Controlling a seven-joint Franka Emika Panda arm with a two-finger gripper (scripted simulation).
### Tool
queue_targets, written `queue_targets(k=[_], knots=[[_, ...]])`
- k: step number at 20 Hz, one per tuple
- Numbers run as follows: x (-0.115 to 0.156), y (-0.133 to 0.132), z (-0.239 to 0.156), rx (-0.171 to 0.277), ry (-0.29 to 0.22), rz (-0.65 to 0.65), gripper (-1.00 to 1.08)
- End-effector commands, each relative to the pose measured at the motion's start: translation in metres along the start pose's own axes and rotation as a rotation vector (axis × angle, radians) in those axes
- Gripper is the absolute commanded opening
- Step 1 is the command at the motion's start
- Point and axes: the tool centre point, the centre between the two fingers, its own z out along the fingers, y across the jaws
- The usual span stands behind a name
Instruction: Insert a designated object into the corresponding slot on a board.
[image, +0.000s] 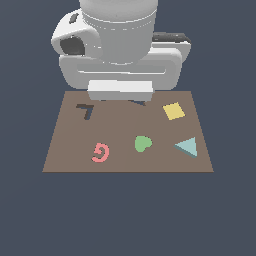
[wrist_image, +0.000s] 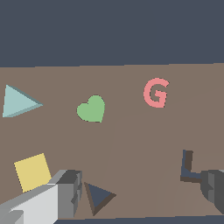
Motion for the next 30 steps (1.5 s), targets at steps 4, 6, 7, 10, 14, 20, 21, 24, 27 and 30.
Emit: queue_targets(k=[4,6,7,10,14,20,21,24,27,30], knots=[[0.001,-0.003,0.002,0.0,0.0,0.001,1.0],[0.002,-0.008,0.005,0.0,-0.001,0.004,1.0],[0.003,-0.012,0.008,0.001,-0.001,0.006,1.0],[0.007,-0.026,0.017,0.001,-0.002,0.013,1.0],[0.014,-0.053,0.035,0.002,-0.005,0.026,1.0],[0.03,-0.101,0.068,0.004,-0.009,0.049,1.0],[0.032,-0.109,0.074,0.004,-0.01,0.053,1.0],[0.041,-0.133,0.09,0.005,-0.012,0.065,1.0],[0.048,-0.151,0.102,0.005,-0.014,0.074,1.0],[0.054,-0.165,0.111,0.005,-0.015,0.081,1.0]])
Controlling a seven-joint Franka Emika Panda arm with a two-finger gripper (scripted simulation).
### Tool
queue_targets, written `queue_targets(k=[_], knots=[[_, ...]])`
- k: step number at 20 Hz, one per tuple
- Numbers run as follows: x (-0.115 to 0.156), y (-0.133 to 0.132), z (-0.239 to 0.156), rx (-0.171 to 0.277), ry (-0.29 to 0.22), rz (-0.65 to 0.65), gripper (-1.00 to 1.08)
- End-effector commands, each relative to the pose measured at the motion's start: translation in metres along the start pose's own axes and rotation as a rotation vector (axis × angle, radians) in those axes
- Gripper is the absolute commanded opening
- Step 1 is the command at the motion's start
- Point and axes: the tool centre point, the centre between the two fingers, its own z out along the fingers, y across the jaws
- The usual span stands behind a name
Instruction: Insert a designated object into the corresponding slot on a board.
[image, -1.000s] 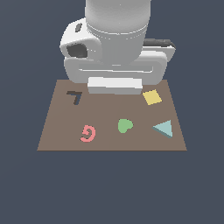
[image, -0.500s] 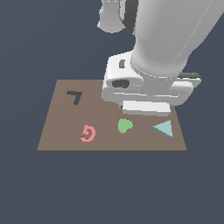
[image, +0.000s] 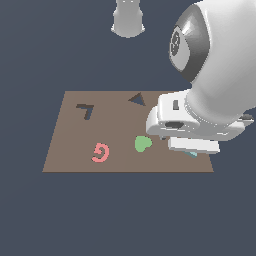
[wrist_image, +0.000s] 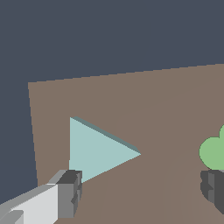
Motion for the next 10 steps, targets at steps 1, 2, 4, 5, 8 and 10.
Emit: queue_targets(k=[1,2,4,5,8,10], knots=[[0.004,-0.01,0.007,0.0,0.0,0.007,1.0],[0.006,-0.013,0.009,0.0,0.0,0.009,1.0],[0.008,-0.018,0.012,0.0,0.0,0.011,1.0],[0.009,-0.02,0.013,0.0,-0.001,0.012,1.0],[0.01,-0.024,0.016,0.0,-0.001,0.014,1.0],[0.011,-0.025,0.017,0.001,-0.001,0.015,1.0]])
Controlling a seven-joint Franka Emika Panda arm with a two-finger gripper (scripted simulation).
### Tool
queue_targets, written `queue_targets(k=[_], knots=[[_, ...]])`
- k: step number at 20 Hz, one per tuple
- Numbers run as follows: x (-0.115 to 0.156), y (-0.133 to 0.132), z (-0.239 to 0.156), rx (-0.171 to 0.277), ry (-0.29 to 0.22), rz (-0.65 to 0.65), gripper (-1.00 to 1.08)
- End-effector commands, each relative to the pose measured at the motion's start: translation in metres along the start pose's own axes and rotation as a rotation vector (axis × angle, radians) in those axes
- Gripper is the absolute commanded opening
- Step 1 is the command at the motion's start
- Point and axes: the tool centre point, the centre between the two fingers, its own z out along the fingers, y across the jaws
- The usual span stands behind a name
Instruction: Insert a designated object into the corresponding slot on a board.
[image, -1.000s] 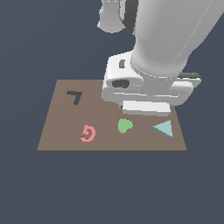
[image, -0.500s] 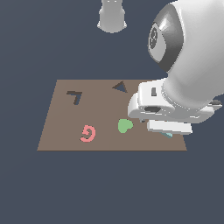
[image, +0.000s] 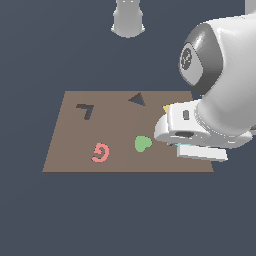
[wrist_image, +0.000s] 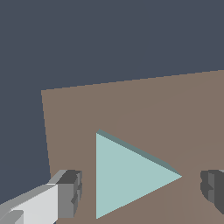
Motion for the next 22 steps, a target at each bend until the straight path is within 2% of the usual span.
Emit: queue_targets(k=[1,12,13,22], knots=[[0.001,-0.001,0.001,0.0,0.001,0.002,1.0],[0.001,-0.001,0.021,0.0,0.0,0.001,1.0],[0.001,-0.001,0.021,0.0,0.0,0.001,-1.0],[0.001,-0.001,0.021,0.0,0.0,0.001,-1.0]])
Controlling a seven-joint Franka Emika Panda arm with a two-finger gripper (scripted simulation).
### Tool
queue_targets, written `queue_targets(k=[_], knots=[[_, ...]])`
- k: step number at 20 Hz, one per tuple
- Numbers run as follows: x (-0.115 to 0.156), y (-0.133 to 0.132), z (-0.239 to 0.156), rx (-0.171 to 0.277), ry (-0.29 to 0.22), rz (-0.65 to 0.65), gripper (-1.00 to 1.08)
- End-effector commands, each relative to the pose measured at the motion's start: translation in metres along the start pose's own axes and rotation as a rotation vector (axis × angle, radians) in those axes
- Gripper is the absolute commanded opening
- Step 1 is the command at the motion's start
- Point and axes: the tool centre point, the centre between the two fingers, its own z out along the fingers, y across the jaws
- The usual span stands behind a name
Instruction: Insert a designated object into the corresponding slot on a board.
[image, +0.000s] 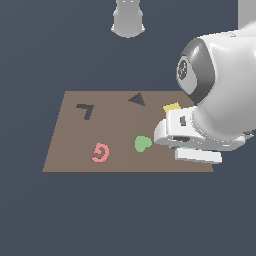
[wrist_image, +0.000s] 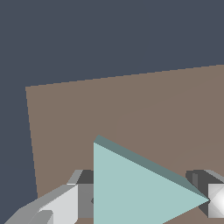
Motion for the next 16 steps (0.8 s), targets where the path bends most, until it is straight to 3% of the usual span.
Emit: queue_targets(k=[1,16], knots=[[0.0003,0.0003,-0.0001,0.0,0.001,0.0,-1.0],[-0.009,-0.0041,-0.0029,-0.001,-0.001,-0.086,-1.0]])
